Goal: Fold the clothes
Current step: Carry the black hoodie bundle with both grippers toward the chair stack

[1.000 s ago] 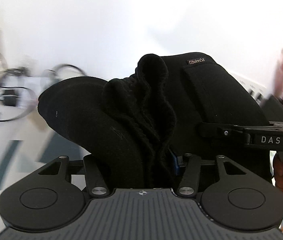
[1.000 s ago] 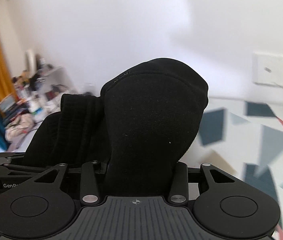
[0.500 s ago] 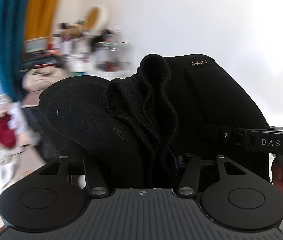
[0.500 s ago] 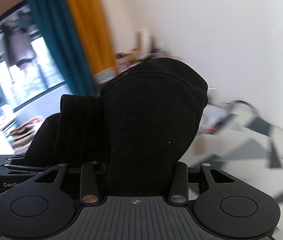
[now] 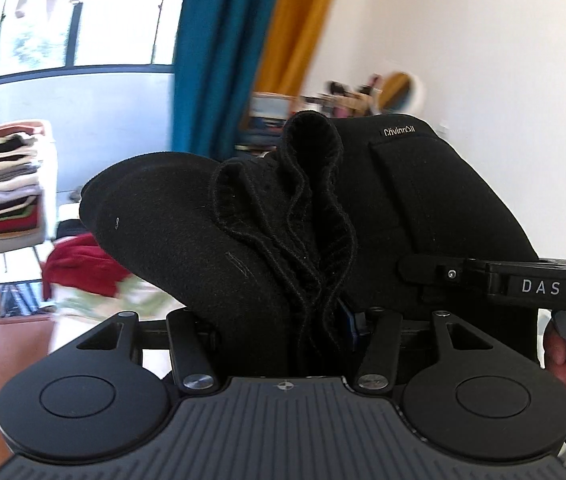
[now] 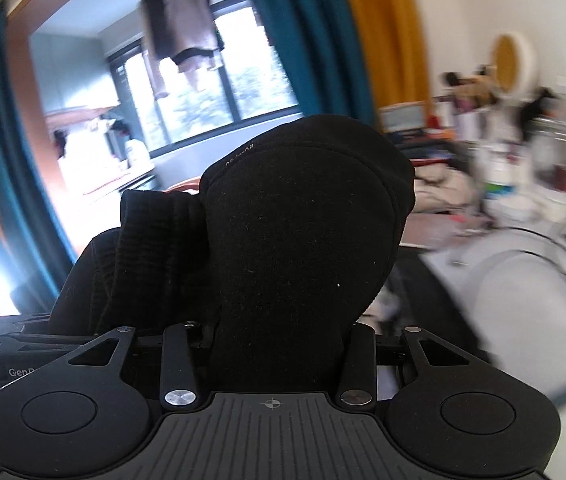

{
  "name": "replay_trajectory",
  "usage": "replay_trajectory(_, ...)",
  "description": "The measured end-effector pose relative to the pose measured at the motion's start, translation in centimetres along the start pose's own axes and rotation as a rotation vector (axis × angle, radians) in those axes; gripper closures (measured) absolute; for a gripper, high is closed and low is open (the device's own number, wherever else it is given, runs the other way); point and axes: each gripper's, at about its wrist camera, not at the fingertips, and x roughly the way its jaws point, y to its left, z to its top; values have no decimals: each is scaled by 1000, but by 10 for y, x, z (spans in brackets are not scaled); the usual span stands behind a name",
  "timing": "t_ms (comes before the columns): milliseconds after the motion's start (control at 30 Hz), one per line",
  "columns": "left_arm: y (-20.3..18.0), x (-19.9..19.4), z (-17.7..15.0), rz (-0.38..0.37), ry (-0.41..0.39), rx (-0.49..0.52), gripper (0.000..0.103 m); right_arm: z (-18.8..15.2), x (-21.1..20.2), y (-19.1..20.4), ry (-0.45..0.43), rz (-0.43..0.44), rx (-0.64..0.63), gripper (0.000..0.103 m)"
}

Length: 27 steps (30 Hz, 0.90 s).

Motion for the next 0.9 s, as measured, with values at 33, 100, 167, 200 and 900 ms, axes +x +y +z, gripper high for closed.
replay_trajectory(33,20,-1,7,11,-1,2,51,4,16,18,7,9,-8,66)
replay_trajectory(100,59,-1,21,35,-5,13,51,11,47,53,12,28,-14,66)
replay_trajectory(167,95,1,33,61,-7,23,51,15,79,88,10,49,-18,66)
replay_trajectory(200,112,2,39,74,-6,23,51,17,95,105,9,61,-22,66)
replay_trajectory(900,439,90,148,195,101,-42,51,109,477,256,96,179,31,66)
